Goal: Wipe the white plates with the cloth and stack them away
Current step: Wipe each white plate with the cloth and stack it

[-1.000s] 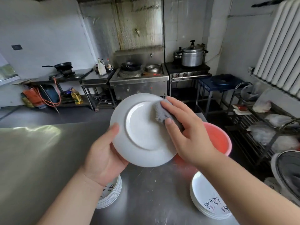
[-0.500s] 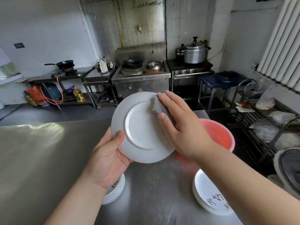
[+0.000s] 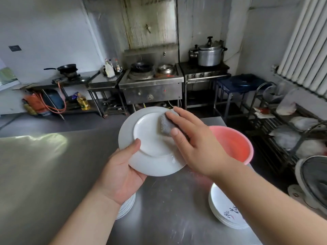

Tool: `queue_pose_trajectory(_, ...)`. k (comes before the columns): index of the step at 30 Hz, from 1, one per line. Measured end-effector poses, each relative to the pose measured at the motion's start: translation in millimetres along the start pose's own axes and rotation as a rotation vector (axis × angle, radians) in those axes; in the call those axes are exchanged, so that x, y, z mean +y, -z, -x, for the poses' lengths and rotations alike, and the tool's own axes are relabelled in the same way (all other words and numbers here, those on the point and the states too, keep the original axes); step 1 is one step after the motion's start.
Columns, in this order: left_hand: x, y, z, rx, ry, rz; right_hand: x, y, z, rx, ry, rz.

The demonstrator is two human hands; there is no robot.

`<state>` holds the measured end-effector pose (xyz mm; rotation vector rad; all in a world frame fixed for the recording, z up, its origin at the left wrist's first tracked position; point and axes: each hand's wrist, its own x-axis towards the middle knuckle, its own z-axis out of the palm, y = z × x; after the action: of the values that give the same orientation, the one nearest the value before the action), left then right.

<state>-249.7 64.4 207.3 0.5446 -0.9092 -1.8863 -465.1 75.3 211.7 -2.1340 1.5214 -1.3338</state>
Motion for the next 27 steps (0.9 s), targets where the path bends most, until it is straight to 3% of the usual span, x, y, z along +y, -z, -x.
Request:
queue_pose_trajectory(7,-24,1,6,0.007,0.012,0.066,-17,-50,71,0.010,0.011,0.223)
queue_pose_trajectory(12,-29,-13,0,-0.024,-0.047,0.097,-6,-11,18,0.098,-0.059,0.100)
queue_pose_trajectory(18,-46,-30,-6,0.005,0.020,0.092,-20,-57,77,0.224,-0.074,0.031)
queue_pose_trajectory(22,-35,-38,-12,0.002,-0.008,0.109,-3,-29,42,0.294,-0.085,-0.060)
queue_pose_trajectory(27,-15,-20,-23,0.116,-0.010,-0.004,19,10,2,0.151,-0.050,-0.062)
